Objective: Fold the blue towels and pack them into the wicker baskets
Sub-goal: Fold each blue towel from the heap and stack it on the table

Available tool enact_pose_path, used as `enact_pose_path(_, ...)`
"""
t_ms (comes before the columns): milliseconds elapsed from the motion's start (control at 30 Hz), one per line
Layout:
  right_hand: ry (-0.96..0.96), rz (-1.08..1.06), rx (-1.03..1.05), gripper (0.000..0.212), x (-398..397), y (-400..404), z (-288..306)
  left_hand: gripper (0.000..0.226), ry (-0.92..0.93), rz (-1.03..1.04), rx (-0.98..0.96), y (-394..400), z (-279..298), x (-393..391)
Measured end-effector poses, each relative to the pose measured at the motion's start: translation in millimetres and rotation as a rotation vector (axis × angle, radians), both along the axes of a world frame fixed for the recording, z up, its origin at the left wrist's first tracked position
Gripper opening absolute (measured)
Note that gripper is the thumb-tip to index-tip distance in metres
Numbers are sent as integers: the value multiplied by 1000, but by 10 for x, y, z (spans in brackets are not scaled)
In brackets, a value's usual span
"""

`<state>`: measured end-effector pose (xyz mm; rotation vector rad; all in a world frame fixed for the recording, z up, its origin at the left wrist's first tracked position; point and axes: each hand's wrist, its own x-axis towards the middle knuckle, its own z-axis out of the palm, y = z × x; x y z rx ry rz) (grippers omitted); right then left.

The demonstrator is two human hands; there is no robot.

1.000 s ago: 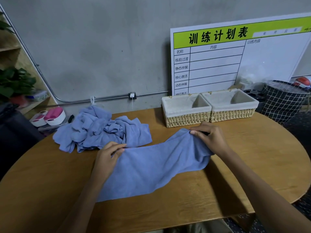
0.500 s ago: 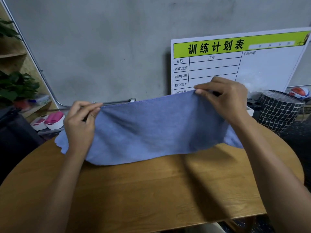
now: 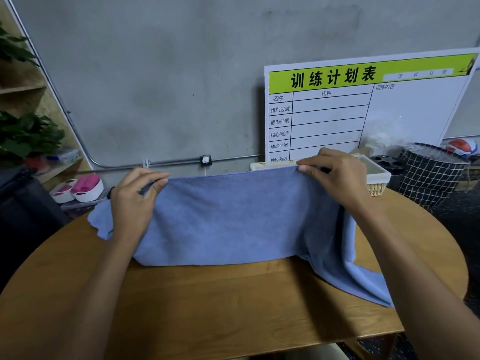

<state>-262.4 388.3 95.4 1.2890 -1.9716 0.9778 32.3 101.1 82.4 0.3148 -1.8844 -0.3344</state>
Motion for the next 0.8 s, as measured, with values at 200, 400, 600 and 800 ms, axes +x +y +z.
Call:
enact_pose_path(200,186,-26,-123,21,223,327,494,15,158,9,-140,222,488,257)
enact_pose_path(400,21,-37,2,15,-131,-170,475,7,35,115,-88,-188,511,-88)
enact_pose_path(600,-178,-138,545,22,-369,-817,-969,23,-421,117,-155,-23,-871,-564)
enact_pose_path(800,-300,12,497,17,21,-657,-1923,20,-567,-29,193,274,-1893,-312)
